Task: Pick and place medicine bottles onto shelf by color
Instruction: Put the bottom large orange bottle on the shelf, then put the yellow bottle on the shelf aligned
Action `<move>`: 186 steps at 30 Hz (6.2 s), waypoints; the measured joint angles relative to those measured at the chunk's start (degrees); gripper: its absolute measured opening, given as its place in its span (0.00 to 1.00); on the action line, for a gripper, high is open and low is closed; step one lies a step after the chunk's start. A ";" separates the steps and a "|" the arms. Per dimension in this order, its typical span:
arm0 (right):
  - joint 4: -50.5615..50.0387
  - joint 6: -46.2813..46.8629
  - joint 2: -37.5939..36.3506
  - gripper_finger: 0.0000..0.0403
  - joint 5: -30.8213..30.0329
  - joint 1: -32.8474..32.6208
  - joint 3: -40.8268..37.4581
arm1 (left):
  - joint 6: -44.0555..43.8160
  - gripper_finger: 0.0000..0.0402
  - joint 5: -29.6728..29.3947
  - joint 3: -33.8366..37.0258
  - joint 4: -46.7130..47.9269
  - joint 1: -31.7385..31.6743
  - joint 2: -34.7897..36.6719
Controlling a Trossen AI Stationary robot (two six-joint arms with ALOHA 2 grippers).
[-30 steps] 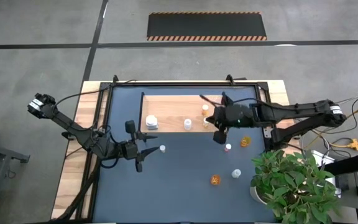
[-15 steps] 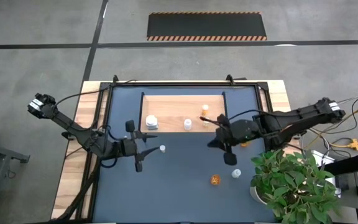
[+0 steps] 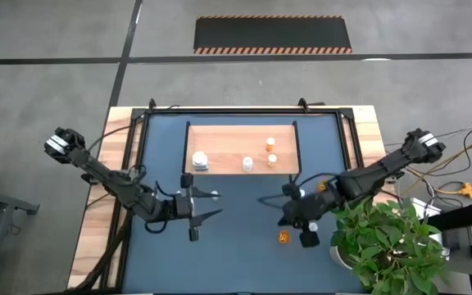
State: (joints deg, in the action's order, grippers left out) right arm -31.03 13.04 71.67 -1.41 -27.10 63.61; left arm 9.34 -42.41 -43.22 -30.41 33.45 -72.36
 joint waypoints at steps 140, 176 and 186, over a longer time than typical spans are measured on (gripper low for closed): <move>-40.66 -23.71 45.04 0.02 0.02 29.03 70.59 | 22.77 0.43 -23.44 1.79 -2.54 8.33 7.89; -37.22 -25.71 45.04 0.23 -0.04 29.01 67.14 | 23.12 0.43 -23.43 1.79 -2.54 8.31 7.89; -37.33 -24.82 43.13 0.33 -0.07 28.89 67.14 | 23.10 0.43 -23.43 1.79 -2.54 8.31 7.89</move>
State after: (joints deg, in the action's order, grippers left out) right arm -68.35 -11.78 114.80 -1.48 1.79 130.76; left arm 32.45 -65.84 -41.43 -32.95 41.76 -64.47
